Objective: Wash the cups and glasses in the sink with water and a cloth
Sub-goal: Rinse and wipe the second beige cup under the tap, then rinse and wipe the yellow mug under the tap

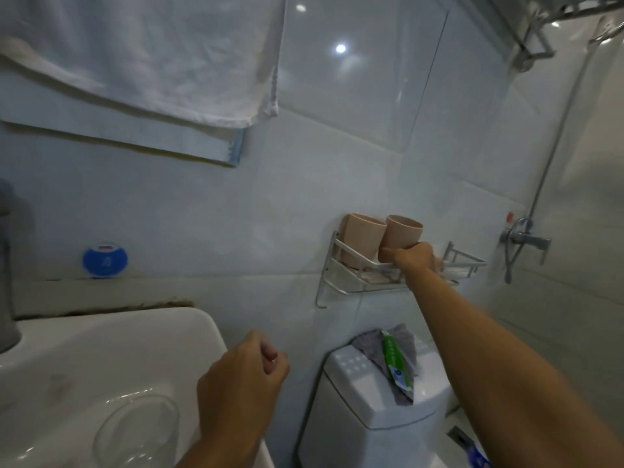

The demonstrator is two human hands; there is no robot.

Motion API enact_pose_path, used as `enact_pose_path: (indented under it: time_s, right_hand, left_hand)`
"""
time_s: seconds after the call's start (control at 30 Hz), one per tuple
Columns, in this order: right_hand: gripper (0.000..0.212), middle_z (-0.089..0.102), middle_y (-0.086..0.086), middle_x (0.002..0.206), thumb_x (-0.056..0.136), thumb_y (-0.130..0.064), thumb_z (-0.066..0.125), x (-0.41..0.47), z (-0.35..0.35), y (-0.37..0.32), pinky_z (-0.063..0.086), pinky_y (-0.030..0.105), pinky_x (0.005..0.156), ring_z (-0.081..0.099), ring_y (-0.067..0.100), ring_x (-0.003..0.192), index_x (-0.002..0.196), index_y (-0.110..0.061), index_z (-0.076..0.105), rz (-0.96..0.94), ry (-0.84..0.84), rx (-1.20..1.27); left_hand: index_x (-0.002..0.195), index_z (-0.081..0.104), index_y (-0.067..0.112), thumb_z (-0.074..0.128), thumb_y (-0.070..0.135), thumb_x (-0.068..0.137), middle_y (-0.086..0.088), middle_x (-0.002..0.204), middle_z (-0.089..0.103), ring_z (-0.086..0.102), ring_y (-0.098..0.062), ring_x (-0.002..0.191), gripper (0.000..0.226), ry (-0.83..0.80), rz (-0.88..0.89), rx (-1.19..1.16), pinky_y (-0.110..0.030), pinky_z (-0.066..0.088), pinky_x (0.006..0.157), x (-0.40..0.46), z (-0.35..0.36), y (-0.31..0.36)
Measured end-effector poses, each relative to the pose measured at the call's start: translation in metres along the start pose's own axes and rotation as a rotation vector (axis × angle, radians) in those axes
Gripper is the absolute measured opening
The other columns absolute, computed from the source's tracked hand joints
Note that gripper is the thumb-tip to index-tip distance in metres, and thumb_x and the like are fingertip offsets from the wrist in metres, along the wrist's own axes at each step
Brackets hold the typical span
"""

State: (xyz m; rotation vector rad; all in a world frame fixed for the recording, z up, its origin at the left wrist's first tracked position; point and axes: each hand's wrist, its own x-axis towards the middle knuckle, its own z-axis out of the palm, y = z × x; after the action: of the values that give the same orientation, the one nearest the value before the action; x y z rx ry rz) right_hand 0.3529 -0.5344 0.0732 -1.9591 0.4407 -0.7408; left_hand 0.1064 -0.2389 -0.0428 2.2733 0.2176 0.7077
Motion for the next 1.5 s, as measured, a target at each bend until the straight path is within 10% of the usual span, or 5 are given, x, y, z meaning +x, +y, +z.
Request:
enact_pose_path:
  time_s: [0.33, 0.63, 0.93, 1.17, 1.5]
  right_hand:
    - [0.133, 0.058, 0.015, 0.130, 0.011, -0.053, 0.080, 0.025, 0.005, -0.002, 0.045, 0.050, 0.104, 0.048, 0.036, 0.128, 0.132, -0.006, 0.052, 0.047, -0.150, -0.178]
    - [0.039, 0.063, 0.009, 0.114, 0.088, -0.028, 0.066, -0.109, -0.019, -0.003, 0.044, 0.044, 0.097, 0.055, 0.030, 0.111, 0.121, -0.012, 0.053, -0.330, 0.342, 0.142]
    - [0.022, 0.060, -0.005, 0.081, 0.088, -0.015, 0.072, -0.315, 0.000, -0.007, 0.051, 0.030, 0.062, 0.061, 0.012, 0.074, 0.102, -0.022, 0.056, -0.883, -0.276, 0.238]
    - [0.013, 0.065, -0.006, 0.077, 0.086, -0.008, 0.071, -0.367, 0.023, -0.059, 0.046, 0.020, 0.059, 0.061, 0.010, 0.069, 0.091, -0.018, 0.063, -0.920, -0.528, 0.193]
    - [0.012, 0.069, -0.003, 0.086, 0.088, -0.034, 0.069, -0.440, 0.101, -0.140, 0.051, 0.032, 0.077, 0.065, 0.015, 0.083, 0.082, -0.025, 0.065, -0.805, -0.982, -0.424]
  left_hand:
    - [0.084, 0.055, 0.029, 0.056, 0.055, 0.085, 0.018, 0.075, 0.062, 0.064, -0.009, 0.082, 0.026, -0.029, -0.006, 0.022, -0.025, 0.036, 0.065, 0.001, -0.004, 0.002]
    - [0.082, 0.056, 0.029, 0.057, 0.048, 0.089, 0.017, 0.074, 0.057, 0.040, -0.002, 0.055, 0.020, -0.041, -0.009, -0.015, -0.016, 0.023, 0.048, 0.000, -0.010, 0.002]
    - [0.088, 0.057, 0.028, 0.063, 0.040, 0.091, 0.013, 0.083, 0.063, 0.052, -0.002, 0.061, 0.014, -0.053, 0.067, -0.227, -0.004, 0.035, 0.049, -0.005, -0.052, 0.003]
    - [0.086, 0.059, 0.025, 0.060, 0.034, 0.088, 0.007, 0.086, 0.070, 0.064, -0.017, 0.076, 0.009, 0.027, 0.092, -0.053, -0.031, 0.050, 0.067, -0.011, -0.123, -0.040]
    - [0.096, 0.061, 0.028, 0.062, 0.030, 0.093, 0.012, 0.086, 0.063, 0.061, -0.005, 0.077, 0.004, 0.041, 0.091, 0.157, -0.023, 0.056, 0.071, -0.021, -0.226, -0.129]
